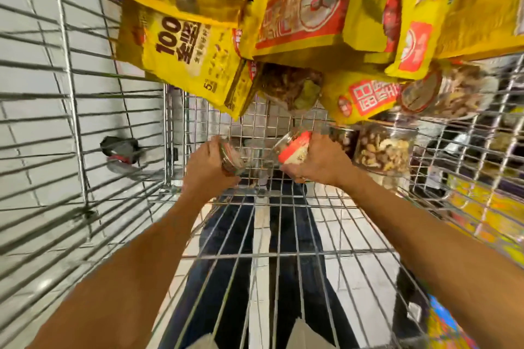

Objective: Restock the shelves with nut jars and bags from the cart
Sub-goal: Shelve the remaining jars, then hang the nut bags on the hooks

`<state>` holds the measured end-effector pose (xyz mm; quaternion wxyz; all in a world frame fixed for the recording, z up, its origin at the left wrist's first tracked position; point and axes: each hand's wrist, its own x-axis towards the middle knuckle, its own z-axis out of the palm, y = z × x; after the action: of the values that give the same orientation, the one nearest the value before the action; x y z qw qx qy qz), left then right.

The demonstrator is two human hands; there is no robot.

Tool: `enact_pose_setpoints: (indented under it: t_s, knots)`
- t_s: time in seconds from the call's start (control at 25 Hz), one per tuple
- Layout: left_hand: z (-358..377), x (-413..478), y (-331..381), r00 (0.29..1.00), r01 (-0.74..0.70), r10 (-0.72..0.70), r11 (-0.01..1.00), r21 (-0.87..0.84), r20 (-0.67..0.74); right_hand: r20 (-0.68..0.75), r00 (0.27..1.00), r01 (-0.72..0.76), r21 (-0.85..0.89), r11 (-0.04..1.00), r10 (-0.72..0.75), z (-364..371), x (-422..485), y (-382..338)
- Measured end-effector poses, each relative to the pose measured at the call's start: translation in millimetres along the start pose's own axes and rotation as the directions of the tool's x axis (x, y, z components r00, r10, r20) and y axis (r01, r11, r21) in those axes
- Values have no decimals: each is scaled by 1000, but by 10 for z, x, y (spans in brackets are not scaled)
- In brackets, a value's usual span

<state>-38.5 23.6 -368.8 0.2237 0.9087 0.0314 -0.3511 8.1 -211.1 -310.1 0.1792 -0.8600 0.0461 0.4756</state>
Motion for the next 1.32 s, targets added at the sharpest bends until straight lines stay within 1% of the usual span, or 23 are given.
enact_pose_setpoints:
  t_s: [0.04, 0.08, 0.12, 0.16, 0.24, 0.32, 0.4, 0.44, 0.48, 0.56, 0.6, 0.64, 0.68, 0.76, 0.8, 0.84, 0.88, 0.92, 1.0, 1.04, 1.16, 1.24, 1.32]
  knots:
    - [-42, 14, 44, 999, 10, -11, 1000, 30, 44, 19, 1000, -1, 96, 995, -1, -50, -61, 0]
    - [-107, 21, 98, 994, 23, -27, 999, 44, 103, 18, 1000, 4, 144, 990, -6, -119, -115, -7]
    - [-213, 10, 160, 983, 48, -49, 999, 6, 175, 10, 1000, 10, 151, 988, -11, -203, -190, -31]
    - [-381, -26, 260, 971, 72, -48, 993, -95, 232, -4, 1000, 17, 147, 989, -16, -307, -298, -65]
    - [-840, -143, 538, 949, 126, -9, 928, -351, 316, -70, 997, 45, 195, 980, -31, -574, -590, -153]
    - [-1374, -358, 870, 951, 119, 36, 872, -475, 306, -173, 985, 79, 337, 938, -21, -893, -1039, -227]
    - [-1890, -591, 1214, 966, 82, 64, 846, -527, 252, -282, 959, 163, 509, 845, -15, -1180, -1557, -266]
    - [-2110, -715, 1390, 966, 81, 88, 789, -610, 243, -343, 939, 210, 583, 785, 4, -1284, -1832, -273]
    - [-2331, -882, 1607, 962, 66, 143, 703, -708, 232, -416, 908, 261, 652, 712, 49, -1371, -2168, -264]
    - [-2655, -1228, 2085, 933, 58, 271, 535, -843, 236, -524, 831, 385, 785, 486, 188, -1425, -2839, -193]
    - [-2755, -1414, 2344, 905, 60, 343, 487, -871, 253, -558, 792, 462, 814, 353, 249, -1397, -3148, -119]
    - [-2806, -1617, 2620, 864, 56, 419, 470, -881, 279, -588, 751, 534, 808, 248, 301, -1345, -3441, -40]
    - [-2804, -1825, 2893, 814, 57, 487, 473, -879, 315, -620, 706, 602, 780, 172, 342, -1271, -3720, 54]
    - [-2684, -2216, 3395, 707, 42, 598, 498, -866, 378, -675, 627, 733, 681, 0, 389, -1089, -4202, 251]
    - [-2586, -2389, 3605, 648, 24, 658, 486, -874, 384, -691, 598, 780, 617, -99, 405, -994, -4412, 347]
    - [-2426, -2605, 3832, 579, 10, 713, 478, -878, 395, -707, 557, 820, 553, -149, 435, -863, -4666, 488]
    - [-2236, -2822, 4036, 522, 2, 748, 479, -878, 409, -725, 512, 851, 501, -158, 460, -710, -4900, 664]
    - [-2021, -3042, 4223, 480, -2, 768, 485, -874, 425, -752, 464, 878, 461, -131, 469, -539, -5139, 821]
    - [-1528, -3433, 4524, 431, -2, 785, 495, -869, 445, -748, 392, 908, 408, -95, 535, -159, -5552, 1152]
    - [-1247, -3595, 4650, 416, -1, 789, 498, -867, 453, -721, 368, 914, 395, -89, 587, 54, -5717, 1356]
    - [-497, -4005, 4882, 367, 16, 804, 497, -868, 467, -615, 366, 900, 424, -99, 698, 560, -6075, 1858]
    - [-58, -4229, 4998, 348, 20, 800, 516, -857, 489, -564, 322, 896, 442, -51, 760, 803, -6254, 2156]
    - [247, -4378, 5137, 362, 13, 800, 510, -860, 479, -508, 253, 916, 399, -35, 823, 917, -6338, 2403]
